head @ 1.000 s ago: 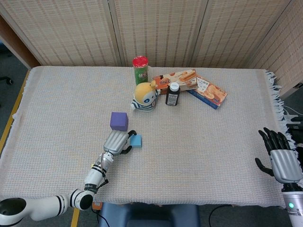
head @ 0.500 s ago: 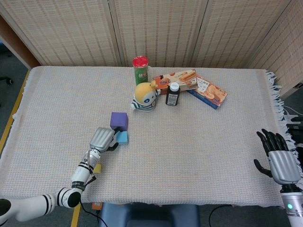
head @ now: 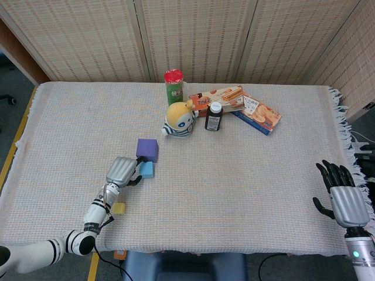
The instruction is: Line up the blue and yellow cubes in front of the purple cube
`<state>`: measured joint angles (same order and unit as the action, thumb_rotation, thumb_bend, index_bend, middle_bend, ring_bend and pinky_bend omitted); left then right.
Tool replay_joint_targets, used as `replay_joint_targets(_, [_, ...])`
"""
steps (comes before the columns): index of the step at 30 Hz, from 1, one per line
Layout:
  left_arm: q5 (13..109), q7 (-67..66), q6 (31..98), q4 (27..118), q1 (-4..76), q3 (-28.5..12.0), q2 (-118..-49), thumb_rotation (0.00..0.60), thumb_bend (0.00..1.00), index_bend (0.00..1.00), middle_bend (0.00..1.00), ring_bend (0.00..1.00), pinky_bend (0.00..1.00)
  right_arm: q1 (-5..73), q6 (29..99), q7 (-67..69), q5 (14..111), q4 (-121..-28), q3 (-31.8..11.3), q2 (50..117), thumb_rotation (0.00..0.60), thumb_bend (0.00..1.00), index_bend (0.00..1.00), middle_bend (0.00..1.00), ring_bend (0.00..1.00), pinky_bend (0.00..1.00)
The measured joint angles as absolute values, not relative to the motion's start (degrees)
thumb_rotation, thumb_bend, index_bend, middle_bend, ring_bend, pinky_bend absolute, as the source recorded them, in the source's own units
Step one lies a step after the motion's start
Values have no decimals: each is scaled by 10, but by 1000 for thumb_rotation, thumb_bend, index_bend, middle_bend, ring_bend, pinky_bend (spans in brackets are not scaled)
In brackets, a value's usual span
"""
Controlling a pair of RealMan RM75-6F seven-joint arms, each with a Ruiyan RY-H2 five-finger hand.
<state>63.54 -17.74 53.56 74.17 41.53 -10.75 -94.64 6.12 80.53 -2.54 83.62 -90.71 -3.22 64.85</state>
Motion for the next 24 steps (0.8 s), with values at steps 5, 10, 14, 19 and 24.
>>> replay_joint_targets(5, [636, -176, 536, 744, 415, -105, -943, 600, 361, 265, 1000, 1000, 1000, 60, 806, -27, 837, -909, -32, 648, 600, 72, 0, 0, 0, 0])
replay_joint_targets(10, [634, -175, 535, 750, 415, -104, -941, 600, 360, 215, 1000, 1000, 1000, 59, 808, -29, 837, -911, -31, 647, 600, 72, 0, 0, 0, 0])
replay_joint_targets(14, [637, -177, 539, 755, 414, -101, -939, 600, 362, 212, 1000, 1000, 1000, 58, 809, -28, 837, -911, -31, 646, 600, 72, 0, 0, 0, 0])
replay_joint_targets(19, [653, -181, 559, 782, 407, -95, -930, 600, 361, 231, 1000, 1000, 1000, 59, 808, -26, 840, -911, -30, 645, 600, 72, 0, 0, 0, 0])
replay_joint_targets(24, [681, -190, 594, 831, 390, -78, -912, 600, 360, 259, 1000, 1000, 1000, 59, 808, -23, 844, -913, -28, 643, 600, 72, 0, 0, 0, 0])
